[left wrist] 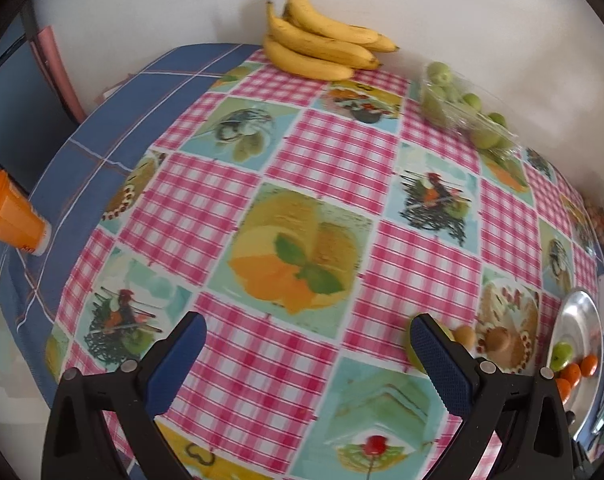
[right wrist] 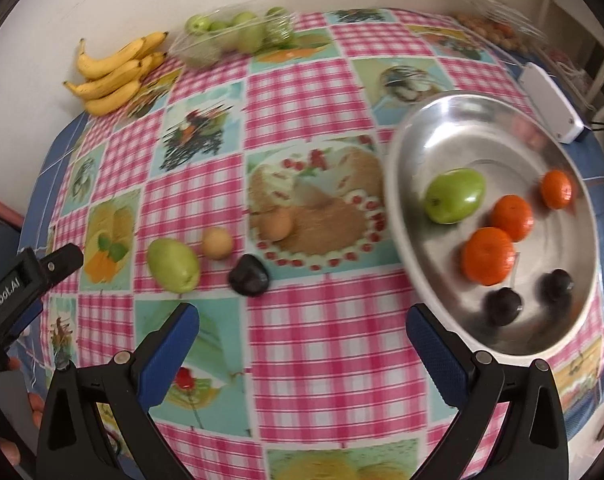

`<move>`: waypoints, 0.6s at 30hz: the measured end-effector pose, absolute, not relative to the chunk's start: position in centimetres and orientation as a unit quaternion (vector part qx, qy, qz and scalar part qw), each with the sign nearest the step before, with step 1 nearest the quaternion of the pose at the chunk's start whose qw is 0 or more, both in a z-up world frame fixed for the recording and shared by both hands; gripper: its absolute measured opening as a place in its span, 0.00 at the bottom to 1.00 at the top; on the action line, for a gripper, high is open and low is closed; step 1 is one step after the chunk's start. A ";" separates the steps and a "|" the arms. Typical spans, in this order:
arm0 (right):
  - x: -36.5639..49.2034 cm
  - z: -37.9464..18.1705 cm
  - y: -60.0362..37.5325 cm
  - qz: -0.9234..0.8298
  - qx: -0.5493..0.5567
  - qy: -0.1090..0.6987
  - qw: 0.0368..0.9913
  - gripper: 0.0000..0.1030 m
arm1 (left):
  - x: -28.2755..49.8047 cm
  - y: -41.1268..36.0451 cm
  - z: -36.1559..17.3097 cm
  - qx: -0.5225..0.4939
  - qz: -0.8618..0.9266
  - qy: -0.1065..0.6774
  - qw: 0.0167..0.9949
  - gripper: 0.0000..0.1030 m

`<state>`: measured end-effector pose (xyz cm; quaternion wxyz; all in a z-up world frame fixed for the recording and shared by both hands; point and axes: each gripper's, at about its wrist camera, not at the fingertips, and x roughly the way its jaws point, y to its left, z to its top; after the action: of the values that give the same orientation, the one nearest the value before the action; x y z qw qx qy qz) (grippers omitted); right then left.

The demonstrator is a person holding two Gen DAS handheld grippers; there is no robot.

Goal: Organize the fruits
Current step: 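Move both open tools toward the green pear and the last dark plum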

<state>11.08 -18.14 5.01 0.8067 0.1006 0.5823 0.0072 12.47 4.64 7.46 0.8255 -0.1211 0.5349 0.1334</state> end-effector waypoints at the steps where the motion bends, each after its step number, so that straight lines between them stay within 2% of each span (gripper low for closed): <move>1: 11.1 4.9 -17.9 0.010 0.101 0.582 0.806 1.00 | 12.4 5.1 7.5 -0.124 0.136 0.534 0.825 1.00; 18: 12.3 3.3 -16.3 0.042 0.113 0.576 0.809 1.00 | 13.5 5.4 6.1 -0.140 0.114 0.546 0.818 1.00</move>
<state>12.30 -16.30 3.31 0.8087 0.1131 0.5756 0.0422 13.50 5.45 6.12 0.8179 -0.1402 0.5461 0.1145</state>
